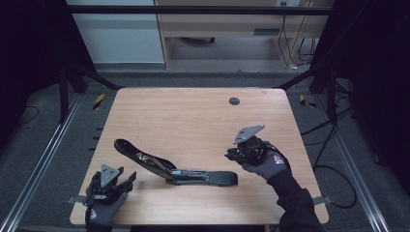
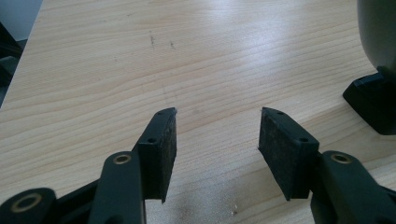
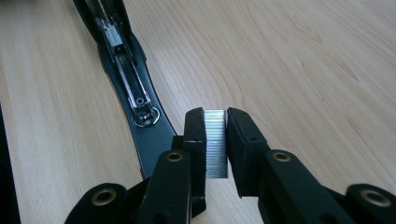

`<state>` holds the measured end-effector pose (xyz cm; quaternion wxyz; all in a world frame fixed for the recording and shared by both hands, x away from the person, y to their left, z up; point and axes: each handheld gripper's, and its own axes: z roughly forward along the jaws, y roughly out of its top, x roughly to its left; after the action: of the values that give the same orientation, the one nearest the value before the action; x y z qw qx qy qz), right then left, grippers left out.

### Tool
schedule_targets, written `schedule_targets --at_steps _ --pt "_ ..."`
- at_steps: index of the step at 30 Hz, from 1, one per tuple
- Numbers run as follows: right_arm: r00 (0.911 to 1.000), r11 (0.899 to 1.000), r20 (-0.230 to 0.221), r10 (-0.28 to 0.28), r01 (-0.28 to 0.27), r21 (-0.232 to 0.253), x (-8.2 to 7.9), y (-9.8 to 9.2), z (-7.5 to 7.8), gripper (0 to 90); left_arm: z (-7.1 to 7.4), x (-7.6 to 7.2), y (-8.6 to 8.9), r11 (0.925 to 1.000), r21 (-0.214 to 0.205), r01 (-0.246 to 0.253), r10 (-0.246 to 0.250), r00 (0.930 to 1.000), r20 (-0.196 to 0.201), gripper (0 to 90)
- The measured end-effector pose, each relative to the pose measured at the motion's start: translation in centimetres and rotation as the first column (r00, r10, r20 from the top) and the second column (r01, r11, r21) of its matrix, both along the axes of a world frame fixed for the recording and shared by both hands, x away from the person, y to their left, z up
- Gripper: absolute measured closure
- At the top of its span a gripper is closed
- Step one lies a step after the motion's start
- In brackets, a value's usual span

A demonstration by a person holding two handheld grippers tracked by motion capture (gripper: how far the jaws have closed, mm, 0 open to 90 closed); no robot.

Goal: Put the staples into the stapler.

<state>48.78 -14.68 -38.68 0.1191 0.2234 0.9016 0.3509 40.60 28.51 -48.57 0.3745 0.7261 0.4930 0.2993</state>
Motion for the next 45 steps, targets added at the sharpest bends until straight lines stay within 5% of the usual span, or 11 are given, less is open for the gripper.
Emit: schedule_targets --at_steps 14,45 --pt "0.9921 0.993 -0.04 0.119 -0.119 -0.012 0.9 3.7 -0.3 78.1 -0.1 0.0 0.0 1.0 -0.001 0.001 -0.001 1.0 -0.002 46.2" --pt "0.9646 0.968 -0.078 0.252 -0.252 0.012 1.1 7.1 -1.8 78.2 -0.2 0.0 -0.2 0.9999 0.004 0.013 -0.013 0.9999 -0.008 46.3"
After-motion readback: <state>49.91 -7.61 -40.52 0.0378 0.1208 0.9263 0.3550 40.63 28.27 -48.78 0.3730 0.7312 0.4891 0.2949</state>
